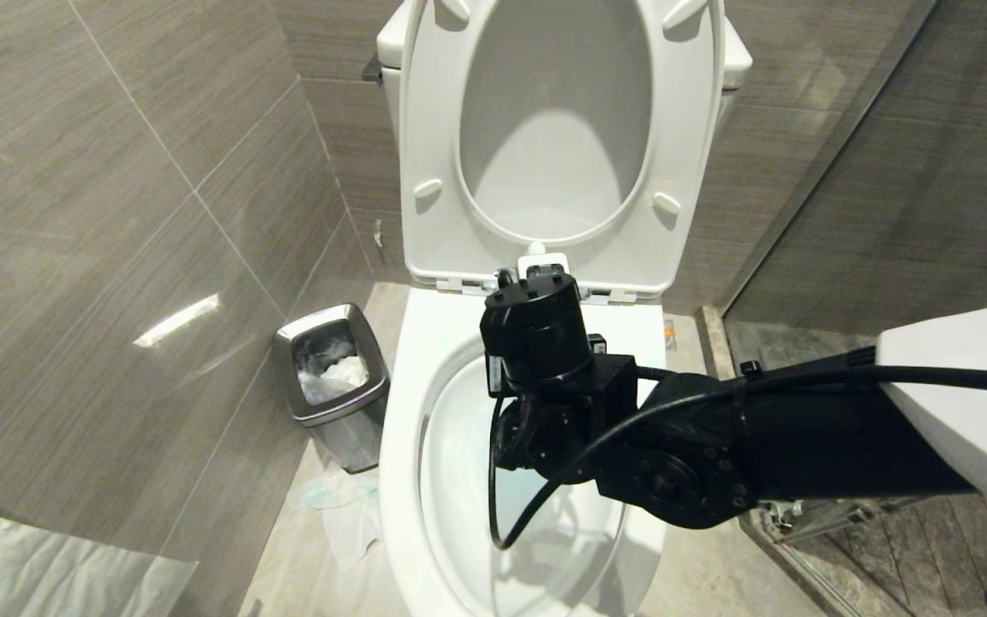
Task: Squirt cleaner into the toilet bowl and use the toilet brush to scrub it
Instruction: Scrub the toilet bowl
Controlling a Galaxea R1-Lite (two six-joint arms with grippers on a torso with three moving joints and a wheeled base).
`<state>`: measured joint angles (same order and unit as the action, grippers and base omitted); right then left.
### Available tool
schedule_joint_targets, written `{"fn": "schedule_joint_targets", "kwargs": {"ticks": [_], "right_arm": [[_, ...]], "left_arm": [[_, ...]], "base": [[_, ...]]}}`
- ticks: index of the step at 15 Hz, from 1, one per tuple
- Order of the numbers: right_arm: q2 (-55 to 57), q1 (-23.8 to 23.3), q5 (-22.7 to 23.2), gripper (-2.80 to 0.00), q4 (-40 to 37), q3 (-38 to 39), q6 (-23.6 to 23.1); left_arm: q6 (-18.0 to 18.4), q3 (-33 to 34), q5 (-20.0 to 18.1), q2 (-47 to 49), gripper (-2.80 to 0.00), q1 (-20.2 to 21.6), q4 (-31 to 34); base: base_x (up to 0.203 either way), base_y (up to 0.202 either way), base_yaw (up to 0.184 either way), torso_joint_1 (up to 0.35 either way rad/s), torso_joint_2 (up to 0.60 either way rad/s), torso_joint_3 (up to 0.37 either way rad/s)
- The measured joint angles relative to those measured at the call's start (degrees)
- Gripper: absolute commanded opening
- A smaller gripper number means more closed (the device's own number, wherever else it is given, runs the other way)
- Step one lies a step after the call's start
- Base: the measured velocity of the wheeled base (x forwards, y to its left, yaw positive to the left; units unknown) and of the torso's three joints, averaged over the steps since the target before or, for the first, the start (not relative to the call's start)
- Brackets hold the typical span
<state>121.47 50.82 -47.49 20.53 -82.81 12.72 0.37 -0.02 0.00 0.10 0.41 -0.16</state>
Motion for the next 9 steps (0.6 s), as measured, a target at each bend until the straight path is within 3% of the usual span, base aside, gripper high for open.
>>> {"fn": "schedule_joint_targets", "kwargs": {"ticks": [9], "right_arm": [[9.91,-4.72,2.17,-2.80,3.23,-8.34,0.05]], "left_arm": [[-0.02,0.02,0.00,0.00,-2.80,0.00,0.00]], "base": [[0.000,0.000,0.000,0.000,0.00,0.000]]}}
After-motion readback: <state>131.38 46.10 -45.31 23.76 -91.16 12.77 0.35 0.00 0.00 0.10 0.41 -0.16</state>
